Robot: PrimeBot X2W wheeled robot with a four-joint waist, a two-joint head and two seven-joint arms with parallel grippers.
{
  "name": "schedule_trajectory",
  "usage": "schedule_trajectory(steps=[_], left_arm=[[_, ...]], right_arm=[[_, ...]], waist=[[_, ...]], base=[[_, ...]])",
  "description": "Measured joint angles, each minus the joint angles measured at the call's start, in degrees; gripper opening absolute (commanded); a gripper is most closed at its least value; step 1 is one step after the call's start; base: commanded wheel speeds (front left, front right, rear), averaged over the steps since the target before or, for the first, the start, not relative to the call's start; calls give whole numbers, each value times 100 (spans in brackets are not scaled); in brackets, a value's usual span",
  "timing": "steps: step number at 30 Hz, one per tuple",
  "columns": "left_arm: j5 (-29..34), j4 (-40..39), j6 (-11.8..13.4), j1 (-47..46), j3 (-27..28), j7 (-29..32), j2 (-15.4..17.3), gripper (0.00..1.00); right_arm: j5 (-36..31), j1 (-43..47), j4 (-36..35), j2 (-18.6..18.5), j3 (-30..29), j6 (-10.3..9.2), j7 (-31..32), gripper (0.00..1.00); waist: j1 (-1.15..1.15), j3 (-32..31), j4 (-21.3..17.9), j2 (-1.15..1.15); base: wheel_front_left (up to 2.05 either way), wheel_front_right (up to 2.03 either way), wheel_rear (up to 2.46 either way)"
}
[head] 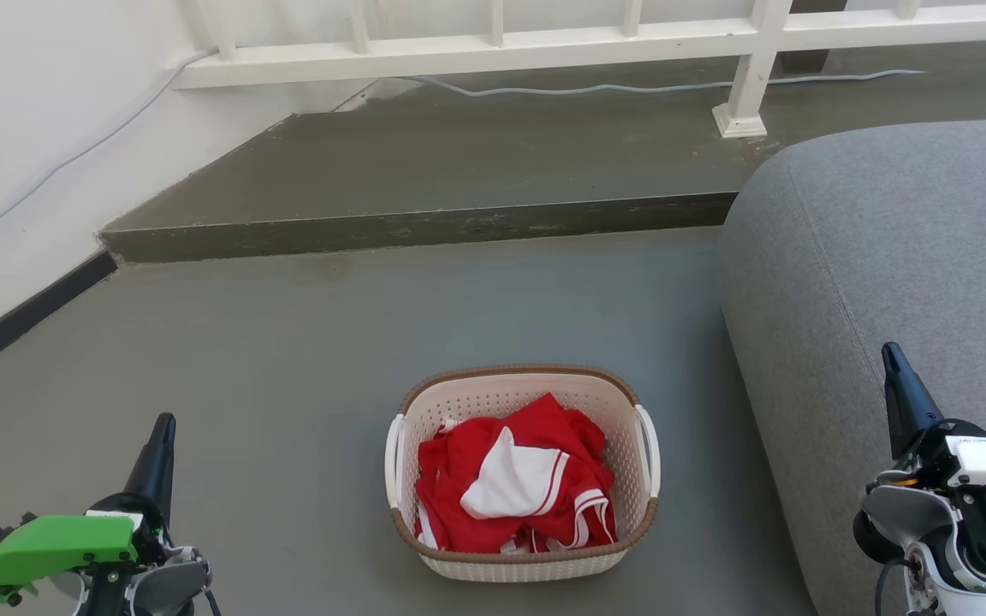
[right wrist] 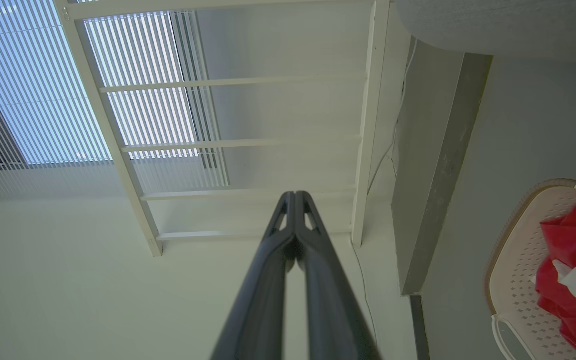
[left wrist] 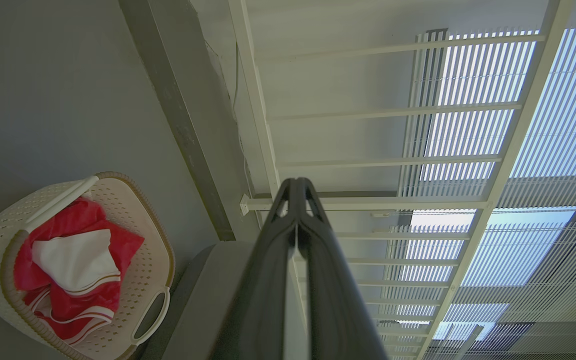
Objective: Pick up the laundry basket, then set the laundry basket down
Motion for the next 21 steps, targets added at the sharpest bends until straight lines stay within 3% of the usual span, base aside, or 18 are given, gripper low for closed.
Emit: schedule_trajectory(steps=[21], left_arm=[[0, 0, 0, 0, 0, 0, 0, 0]], right_arm=[[0, 0, 0, 0, 0, 0, 0, 0]], waist=[[0, 0, 0, 0]], base=[[0, 0, 0]])
